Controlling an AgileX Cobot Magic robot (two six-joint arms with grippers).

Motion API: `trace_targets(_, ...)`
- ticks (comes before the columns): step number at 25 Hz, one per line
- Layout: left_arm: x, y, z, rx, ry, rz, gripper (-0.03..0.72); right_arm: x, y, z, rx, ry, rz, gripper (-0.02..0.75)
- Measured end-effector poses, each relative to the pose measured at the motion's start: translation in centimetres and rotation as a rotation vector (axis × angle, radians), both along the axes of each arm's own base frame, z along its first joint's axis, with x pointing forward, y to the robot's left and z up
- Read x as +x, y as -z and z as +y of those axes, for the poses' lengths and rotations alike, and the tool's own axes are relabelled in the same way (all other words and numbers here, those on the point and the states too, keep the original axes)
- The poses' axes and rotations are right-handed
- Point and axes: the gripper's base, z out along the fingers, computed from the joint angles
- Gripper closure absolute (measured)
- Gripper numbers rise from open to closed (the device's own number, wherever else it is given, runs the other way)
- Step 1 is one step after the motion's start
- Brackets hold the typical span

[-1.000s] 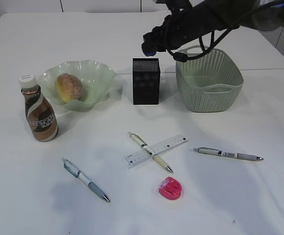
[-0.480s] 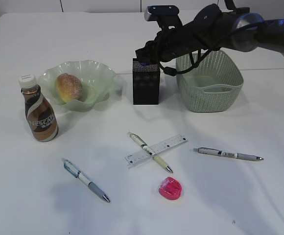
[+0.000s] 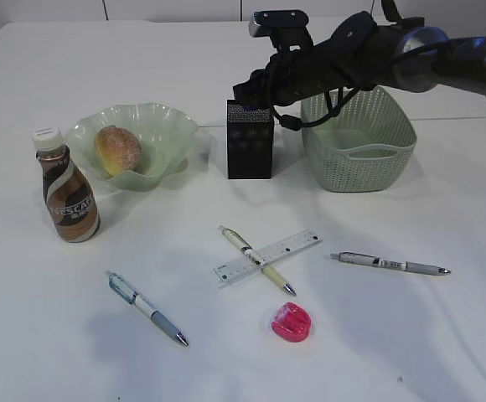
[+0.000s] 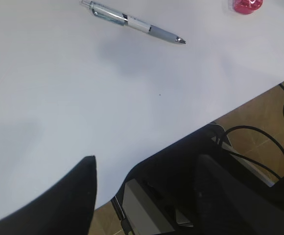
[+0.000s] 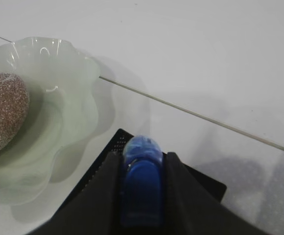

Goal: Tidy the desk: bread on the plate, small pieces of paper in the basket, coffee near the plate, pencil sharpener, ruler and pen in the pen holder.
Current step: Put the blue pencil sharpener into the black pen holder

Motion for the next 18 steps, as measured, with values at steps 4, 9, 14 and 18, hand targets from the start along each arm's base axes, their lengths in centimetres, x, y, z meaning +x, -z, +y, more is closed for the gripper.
trace_targets(4, 0.00, 0.00, 0.00, 0.000, 0.000, 0.000, 0.242, 0.00, 0.00, 0.00, 0.000, 0.000, 0.000, 0.561)
trace_targets(9, 0.00, 0.00, 0.00, 0.000, 0.000, 0.000, 0.245, 0.00, 0.00, 0.00, 0.000, 0.000, 0.000, 0.561)
trace_targets(14, 0.00, 0.00, 0.00, 0.000, 0.000, 0.000, 0.246, 0.00, 0.00, 0.00, 0.000, 0.000, 0.000, 0.555)
trace_targets(18, 0.00, 0.00, 0.00, 0.000, 0.000, 0.000, 0.246, 0.00, 0.00, 0.00, -0.003, -0.002, -0.002, 0.496)
